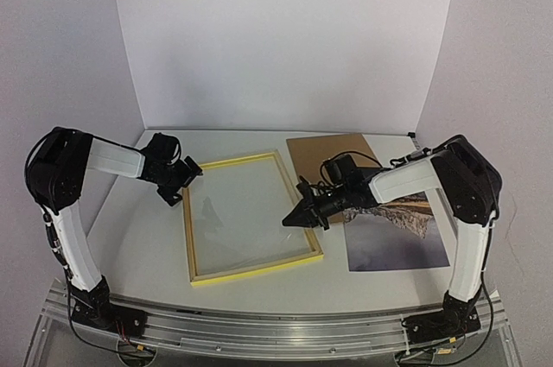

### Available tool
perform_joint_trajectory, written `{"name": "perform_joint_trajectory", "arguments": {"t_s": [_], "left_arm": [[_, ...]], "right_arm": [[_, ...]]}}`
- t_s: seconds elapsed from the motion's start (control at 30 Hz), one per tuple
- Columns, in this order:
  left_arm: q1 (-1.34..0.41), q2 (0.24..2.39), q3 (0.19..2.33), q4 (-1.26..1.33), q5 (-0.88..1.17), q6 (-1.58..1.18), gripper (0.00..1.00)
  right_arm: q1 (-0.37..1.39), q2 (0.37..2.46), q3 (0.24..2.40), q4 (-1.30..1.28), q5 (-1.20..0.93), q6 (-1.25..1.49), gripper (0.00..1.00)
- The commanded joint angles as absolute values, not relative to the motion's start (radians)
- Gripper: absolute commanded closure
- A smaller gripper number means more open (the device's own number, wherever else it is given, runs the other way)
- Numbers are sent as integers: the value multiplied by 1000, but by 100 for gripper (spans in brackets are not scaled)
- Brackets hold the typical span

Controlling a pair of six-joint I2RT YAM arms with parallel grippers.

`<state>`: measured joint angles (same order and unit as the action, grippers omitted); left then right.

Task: Put the photo into the frame
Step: Place the photo frame item in the photo frame.

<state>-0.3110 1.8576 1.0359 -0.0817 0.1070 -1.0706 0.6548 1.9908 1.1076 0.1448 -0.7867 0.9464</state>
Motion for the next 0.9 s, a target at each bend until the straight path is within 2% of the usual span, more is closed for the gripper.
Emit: {"name": "perform_joint_trajectory", "arguments": {"t_s": [0.0,0.17,0.6,0.87], "left_arm": [[-317,1912,1044,-102,176,-1065,1],[-316,1921,1040,-108,171,-1051,1],[-317,1933,1038,-127,156,-1035,1],[-317,1926,1041,-132,165,-1013,1]], "right_arm": [[658,2013,1130,241,-834,913,100],[658,1987,1109,359,-884,981,100],[657,1896,1138,409,-877,1005,100],[657,1882,1055,499,-933,995,100]]}}
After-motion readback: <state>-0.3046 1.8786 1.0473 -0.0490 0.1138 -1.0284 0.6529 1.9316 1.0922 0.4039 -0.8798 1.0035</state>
